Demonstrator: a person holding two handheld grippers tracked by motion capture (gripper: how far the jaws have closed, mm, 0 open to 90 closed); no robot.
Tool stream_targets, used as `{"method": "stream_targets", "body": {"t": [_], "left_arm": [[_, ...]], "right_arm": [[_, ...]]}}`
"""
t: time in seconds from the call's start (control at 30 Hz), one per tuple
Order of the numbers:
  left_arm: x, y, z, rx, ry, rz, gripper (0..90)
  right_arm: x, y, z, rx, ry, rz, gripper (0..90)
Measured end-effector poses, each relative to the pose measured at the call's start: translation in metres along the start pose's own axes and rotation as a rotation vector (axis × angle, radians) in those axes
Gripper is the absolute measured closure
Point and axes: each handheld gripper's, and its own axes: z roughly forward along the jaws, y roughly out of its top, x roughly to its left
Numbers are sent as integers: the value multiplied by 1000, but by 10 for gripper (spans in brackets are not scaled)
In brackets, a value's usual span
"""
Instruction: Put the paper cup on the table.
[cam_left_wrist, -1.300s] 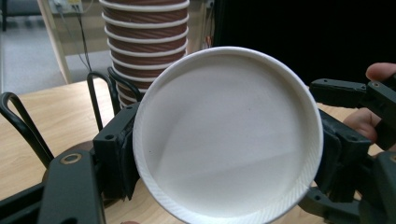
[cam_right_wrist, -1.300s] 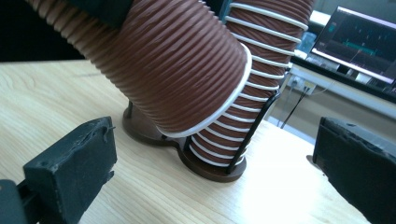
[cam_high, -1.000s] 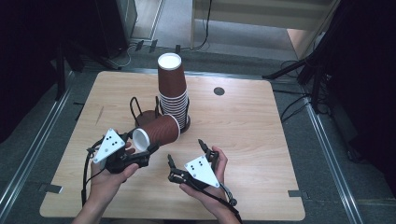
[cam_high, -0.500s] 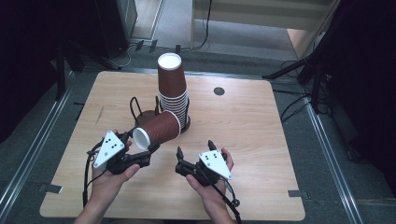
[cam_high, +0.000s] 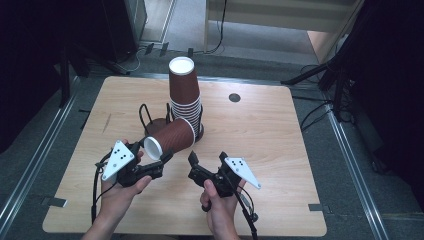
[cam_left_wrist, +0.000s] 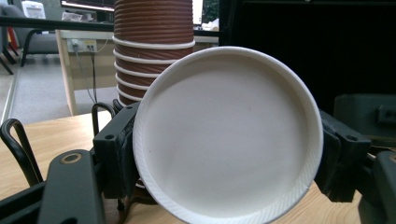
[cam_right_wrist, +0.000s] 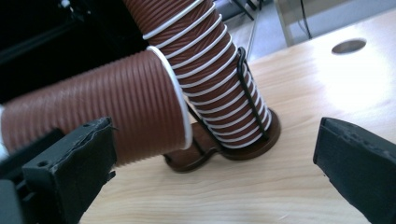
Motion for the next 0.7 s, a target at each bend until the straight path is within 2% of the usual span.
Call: {"method": "stream_targets", "body": {"t": [0.23,0.33,0.7], "left_arm": [[-1,-1,1,-32,3,-8,235],[-2,-2,3,-33,-2,-4,235],[-3,-5,4,-37,4,3,235]], "right_arm": [[2,1,3,27,4,213,0],[2,2,4,45,6,287,0],[0,2,12,118,49,507,0]]}}
